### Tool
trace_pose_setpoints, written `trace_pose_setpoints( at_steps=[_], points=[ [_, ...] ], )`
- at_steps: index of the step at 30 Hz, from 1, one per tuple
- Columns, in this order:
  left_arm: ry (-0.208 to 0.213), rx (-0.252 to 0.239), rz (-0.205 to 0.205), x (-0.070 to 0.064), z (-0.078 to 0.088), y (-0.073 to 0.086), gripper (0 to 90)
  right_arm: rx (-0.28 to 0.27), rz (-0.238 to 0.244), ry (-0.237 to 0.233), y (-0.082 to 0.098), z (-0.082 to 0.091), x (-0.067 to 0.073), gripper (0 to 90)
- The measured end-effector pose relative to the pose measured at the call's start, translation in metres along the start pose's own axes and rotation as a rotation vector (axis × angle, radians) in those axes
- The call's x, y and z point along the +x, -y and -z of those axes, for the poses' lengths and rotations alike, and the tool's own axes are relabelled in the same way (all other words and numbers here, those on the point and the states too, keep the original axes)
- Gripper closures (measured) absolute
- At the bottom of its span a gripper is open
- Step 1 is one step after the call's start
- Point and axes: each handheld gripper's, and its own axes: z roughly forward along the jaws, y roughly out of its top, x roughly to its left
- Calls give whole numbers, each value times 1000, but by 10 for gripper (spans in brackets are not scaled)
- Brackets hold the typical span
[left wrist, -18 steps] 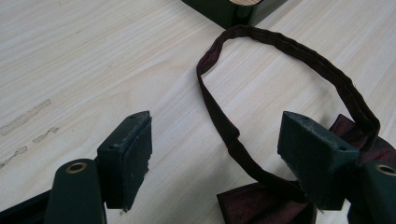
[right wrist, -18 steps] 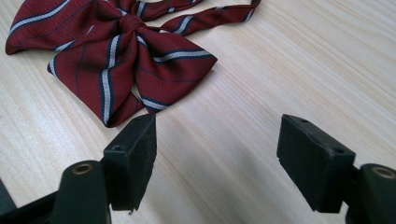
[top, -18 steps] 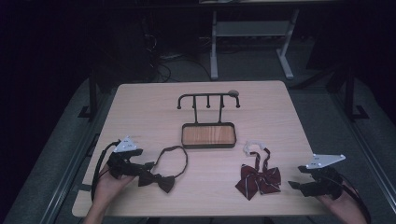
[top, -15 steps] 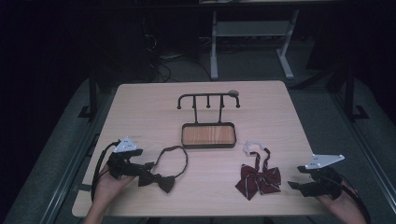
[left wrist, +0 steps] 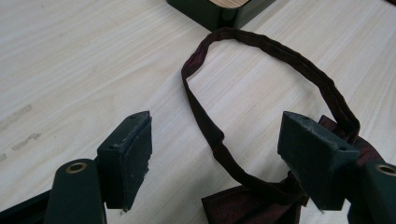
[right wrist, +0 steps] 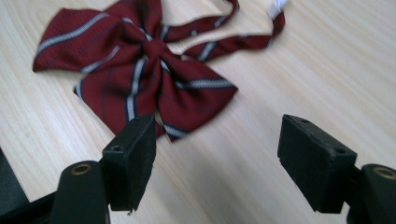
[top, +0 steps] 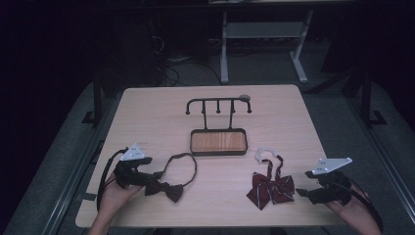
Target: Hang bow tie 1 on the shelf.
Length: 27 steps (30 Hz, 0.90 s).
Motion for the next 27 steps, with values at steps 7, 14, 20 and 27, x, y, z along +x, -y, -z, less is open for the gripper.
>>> trace_pose_setpoints(
  at_steps=[7, 14, 20, 27],
  points=[
    [-15, -5, -10, 2, 4, 1, 260, 21, 21, -25, -16, -5, 1, 271],
    [-20, -4, -1, 4, 5, 2, 259, 55, 45, -30, -32, -5, -1, 252],
    [-24, -9, 2, 5, 6, 2, 260, 87, 63, -32, -52, -6, -3, 292],
    [-21, -5, -13, 4, 6, 0, 259, 123, 96, -38, -69, -12, -1, 317]
  ],
)
